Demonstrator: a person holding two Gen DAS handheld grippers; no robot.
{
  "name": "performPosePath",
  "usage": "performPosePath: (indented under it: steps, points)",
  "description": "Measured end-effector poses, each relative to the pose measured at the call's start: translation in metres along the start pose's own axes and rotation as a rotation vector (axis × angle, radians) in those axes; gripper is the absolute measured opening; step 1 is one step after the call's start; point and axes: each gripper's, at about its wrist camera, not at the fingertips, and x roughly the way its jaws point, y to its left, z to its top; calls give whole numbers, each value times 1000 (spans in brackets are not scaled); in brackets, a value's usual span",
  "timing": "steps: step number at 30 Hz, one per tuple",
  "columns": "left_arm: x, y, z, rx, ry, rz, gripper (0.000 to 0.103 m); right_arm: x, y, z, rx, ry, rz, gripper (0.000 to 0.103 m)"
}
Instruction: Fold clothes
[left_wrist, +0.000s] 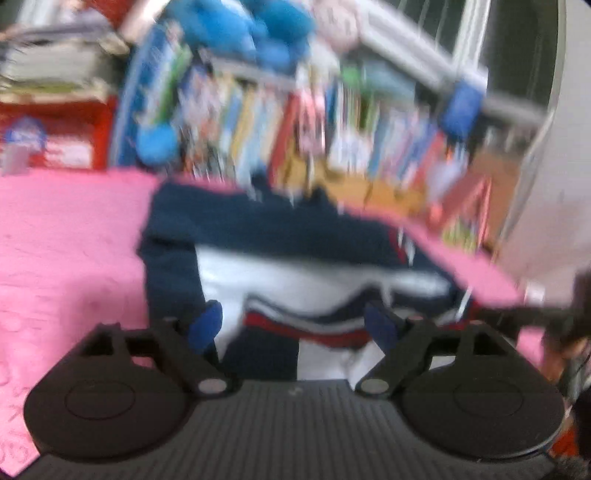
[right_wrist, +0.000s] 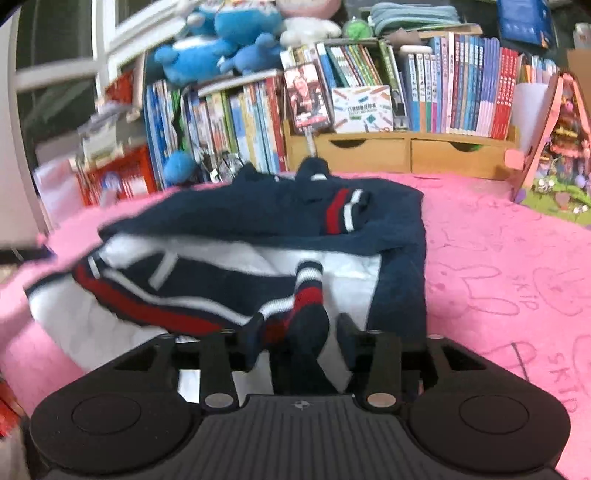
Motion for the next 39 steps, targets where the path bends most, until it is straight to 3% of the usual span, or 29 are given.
performPosePath:
  steps: [2, 3, 4, 5, 6, 7, 8, 9, 11, 17, 21, 24, 27, 31, 35, 36, 39]
  points:
    - [24, -5, -3, 34, 81, 9, 83, 6, 3, 4, -29, 12, -5, 56]
    - [28, -9, -5, 59, 79, 15, 70, 9, 4, 6, -44, 17, -8, 60]
    - [30, -13, -8, 71, 77, 28, 65, 11, 5, 8, -55, 24, -9, 69]
    - [28, -17, -9, 63, 69, 48, 42, 14, 5, 6, -47, 33, 0, 72]
    - [25, -19, -9, 46, 58, 69, 32, 16, 4, 4, -39, 43, 9, 72]
    - [19, -21, -10, 34, 38, 81, 27, 18, 4, 2, -31, 52, 18, 67]
    - [11, -24, -12, 35, 12, 85, 20, 21, 3, 0, -23, 62, 27, 42]
    - [2, -27, -13, 46, -18, 90, 17, 22, 3, -1, -16, 67, 36, 27]
    - [-13, -34, -7, 77, -71, 106, 16, 11, 9, 4, -17, 26, 39, 15]
    - [-23, -49, 43, 175, -218, 180, 16, -12, 28, 51, -73, -120, 23, 14]
    - [18, -47, 103, 256, -287, 263, 16, 3, 31, 112, -136, -214, -42, 14]
    - [62, -41, 142, 321, -314, 324, 17, 40, 33, 155, -200, -257, -121, 14]
    - [126, -27, 162, 340, -264, 380, 17, 97, 25, 179, -213, -231, -181, 14]
    - [198, -7, 158, 315, -168, 417, 17, 183, -1, 193, -196, -137, -239, 14]
    - [242, 17, 135, 328, -64, 446, 25, 240, -22, 175, -165, -29, -251, 16]
    - [249, 22, 131, 330, -38, 445, 30, 252, -26, 169, -163, -3, -252, 16]
    - [257, 32, 128, 311, 27, 427, 32, 275, -35, 147, -183, 45, -263, 19]
